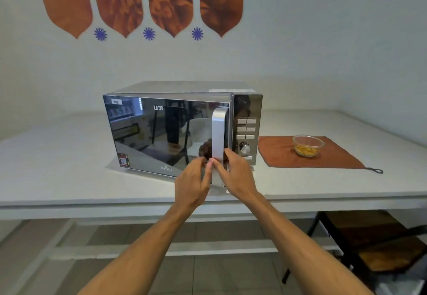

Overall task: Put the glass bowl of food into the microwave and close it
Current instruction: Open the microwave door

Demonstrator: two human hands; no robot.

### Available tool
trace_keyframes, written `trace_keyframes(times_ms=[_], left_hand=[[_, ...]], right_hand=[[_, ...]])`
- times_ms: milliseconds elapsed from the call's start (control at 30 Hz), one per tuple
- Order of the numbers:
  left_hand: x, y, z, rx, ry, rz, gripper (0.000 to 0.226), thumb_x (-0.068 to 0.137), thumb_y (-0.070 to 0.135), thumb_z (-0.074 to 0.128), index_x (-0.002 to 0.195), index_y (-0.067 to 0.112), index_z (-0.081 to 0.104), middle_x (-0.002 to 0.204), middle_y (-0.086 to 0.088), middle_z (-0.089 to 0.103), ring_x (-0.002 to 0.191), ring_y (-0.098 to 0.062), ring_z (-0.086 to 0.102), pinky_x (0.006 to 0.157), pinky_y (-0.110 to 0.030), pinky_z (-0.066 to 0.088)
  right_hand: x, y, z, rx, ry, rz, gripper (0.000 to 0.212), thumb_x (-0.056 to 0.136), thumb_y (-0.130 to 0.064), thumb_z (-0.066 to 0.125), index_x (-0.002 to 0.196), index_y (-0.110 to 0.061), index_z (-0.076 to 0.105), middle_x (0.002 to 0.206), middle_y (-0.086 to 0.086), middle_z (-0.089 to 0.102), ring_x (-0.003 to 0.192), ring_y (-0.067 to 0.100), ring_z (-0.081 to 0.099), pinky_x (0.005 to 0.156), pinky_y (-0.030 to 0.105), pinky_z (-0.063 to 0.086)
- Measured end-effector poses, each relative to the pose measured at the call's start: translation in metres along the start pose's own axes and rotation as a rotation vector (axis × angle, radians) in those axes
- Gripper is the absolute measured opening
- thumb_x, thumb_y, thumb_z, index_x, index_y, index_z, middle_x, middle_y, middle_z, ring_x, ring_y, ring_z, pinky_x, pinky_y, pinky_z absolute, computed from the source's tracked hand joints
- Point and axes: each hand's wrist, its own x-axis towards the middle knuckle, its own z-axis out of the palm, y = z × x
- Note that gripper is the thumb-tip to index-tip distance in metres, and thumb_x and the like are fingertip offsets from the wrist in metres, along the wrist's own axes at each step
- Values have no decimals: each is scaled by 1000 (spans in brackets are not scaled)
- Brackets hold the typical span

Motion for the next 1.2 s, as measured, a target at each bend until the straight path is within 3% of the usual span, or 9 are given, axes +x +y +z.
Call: trace_keyframes(times_ms=[133, 267, 467, 567, 633, 767, 833, 967, 1200], left_hand=[[14, 23, -8, -94, -25, 29, 39, 93, 60, 29, 88, 26, 48, 71, 11, 56, 61, -3, 55, 54, -15, 40], [17, 36, -13, -133, 13, -28, 37, 93, 57, 35, 88, 23, 48, 65, 8, 57, 57, -5, 57, 52, -17, 41], [9, 46, -34, -92, 10, -25, 34, 94, 47, 42, 104, 16, 52, 77, 2, 65, 64, -10, 63, 61, -36, 56], [11, 51, -46, -19, 93, 28, 40, 92, 42, 49, 122, 15, 46, 102, -2, 65, 83, -12, 64, 72, -33, 57], [17, 58, -57, 9, 143, 74, 52, 89, 40, 54, 130, 12, 41, 119, -7, 57, 98, -16, 60, 79, -35, 57], [34, 68, -81, 136, 173, 148, 74, 88, 45, 51, 147, 12, 22, 151, -16, 30, 136, -25, 36, 108, -39, 35], [41, 74, -94, 234, 158, 251, 73, 90, 49, 45, 150, 15, 19, 157, -14, 22, 142, -25, 25, 113, -39, 23], [47, 82, -120, 378, 55, 355, 58, 93, 49, 43, 139, 14, 44, 143, -11, 46, 135, -26, 38, 114, -43, 28], [11, 73, -163, 243, 139, 340, 45, 91, 30, 56, 129, 6, 53, 129, -14, 57, 122, -28, 50, 103, -39, 41]], right_hand=[[-3, 4, -10, -4, 247, -97, 46, 86, -45, 63, 121, -15, 57, 123, 6, 57, 108, 15, 55, 92, 33, 52], [0, 2, -10, 304, 1, 100, 80, 87, -50, 59, 152, -30, 16, 156, 2, 31, 138, 17, 36, 112, 41, 34], [-12, -5, -7, 358, -72, 66, 73, 91, -44, 61, 151, -34, 21, 152, -1, 40, 134, 8, 38, 109, 36, 35], [-19, -13, -8, 362, -66, 35, 71, 90, -40, 62, 150, -30, 25, 148, -1, 45, 132, 11, 45, 107, 33, 40], [-25, -21, -11, 358, -51, 11, 70, 89, -42, 62, 148, -35, 26, 146, -6, 46, 125, -6, 43, 104, 22, 37], [-38, -40, -13, 310, -6, 4, 70, 86, -47, 66, 139, -56, 21, 124, -29, 45, 106, -29, 42, 89, 1, 34], [-45, -50, -12, 298, 10, 2, 71, 84, -51, 67, 138, -59, 22, 127, -33, 47, 110, -18, 49, 92, 9, 39], [-62, -71, -3, 282, 26, 32, 81, 78, -61, 68, 144, -32, 32, 136, -2, 58, 115, 13, 59, 94, 25, 49], [-88, -122, 5, 227, 3, 59, 82, 74, -56, 75, 140, -20, 42, 129, 1, 62, 109, 15, 61, 91, 31, 54]])
